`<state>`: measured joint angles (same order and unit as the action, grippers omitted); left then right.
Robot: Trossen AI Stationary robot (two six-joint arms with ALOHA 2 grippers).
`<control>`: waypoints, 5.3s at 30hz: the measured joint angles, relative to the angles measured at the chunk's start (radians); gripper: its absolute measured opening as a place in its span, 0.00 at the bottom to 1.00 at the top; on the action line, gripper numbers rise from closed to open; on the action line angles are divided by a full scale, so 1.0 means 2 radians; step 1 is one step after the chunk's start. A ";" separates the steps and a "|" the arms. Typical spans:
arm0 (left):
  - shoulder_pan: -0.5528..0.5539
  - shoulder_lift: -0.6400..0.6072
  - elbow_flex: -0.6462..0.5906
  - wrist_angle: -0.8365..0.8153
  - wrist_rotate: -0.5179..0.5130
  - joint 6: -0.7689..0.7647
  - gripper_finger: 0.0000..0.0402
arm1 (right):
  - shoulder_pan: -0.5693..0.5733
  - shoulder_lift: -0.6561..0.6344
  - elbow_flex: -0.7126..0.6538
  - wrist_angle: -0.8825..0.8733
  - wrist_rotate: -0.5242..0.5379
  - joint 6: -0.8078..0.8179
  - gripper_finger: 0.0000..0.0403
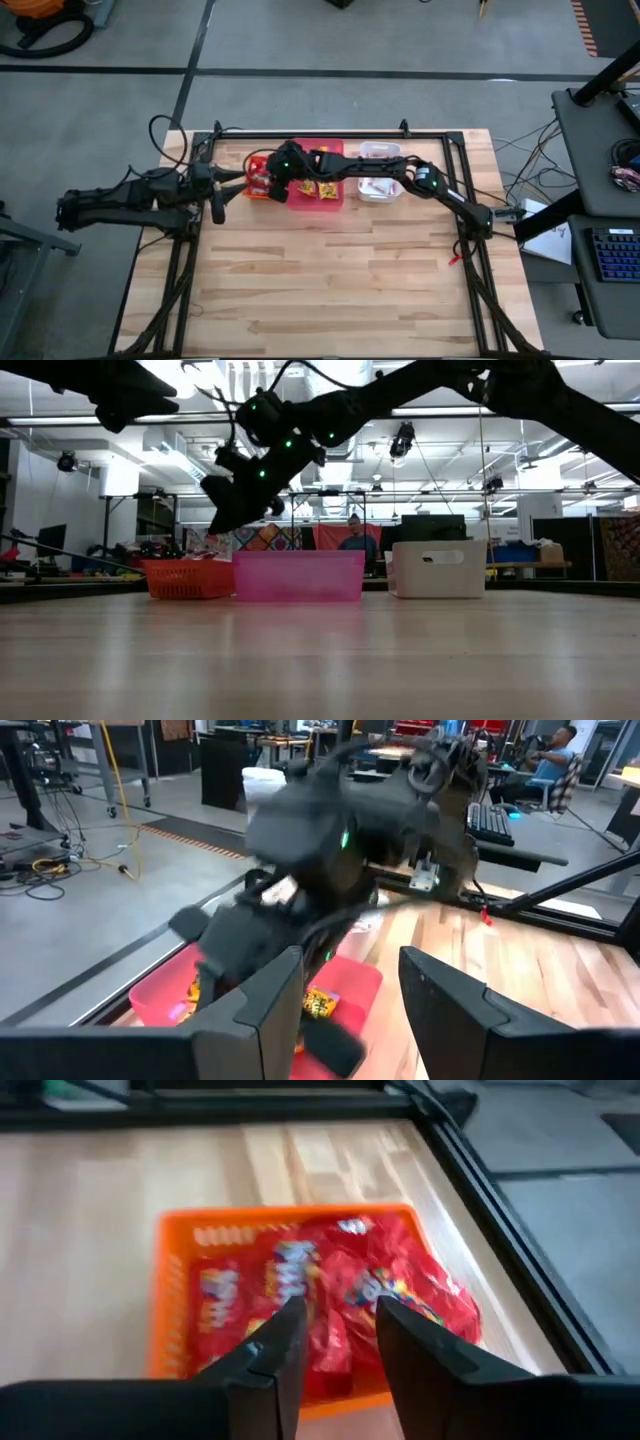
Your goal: Organize candy in baskets
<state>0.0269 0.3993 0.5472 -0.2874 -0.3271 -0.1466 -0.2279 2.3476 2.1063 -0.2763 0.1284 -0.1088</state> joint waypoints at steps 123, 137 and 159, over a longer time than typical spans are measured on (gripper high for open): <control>0.000 -0.099 -0.266 0.153 0.137 0.004 0.38 | 0.030 -1.174 -1.049 0.163 -0.199 -0.011 0.20; 0.000 -0.097 -0.266 0.154 0.137 0.004 0.38 | 0.029 -1.166 -1.048 0.168 -0.209 -0.013 0.20; 0.000 -0.097 -0.266 0.155 0.137 0.004 0.38 | 0.029 -1.166 -1.048 0.169 -0.209 0.015 0.20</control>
<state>0.0261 0.2062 0.0162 0.0231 -0.0525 -0.1394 -0.1707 0.0154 0.0093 0.0608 -0.2890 -0.0784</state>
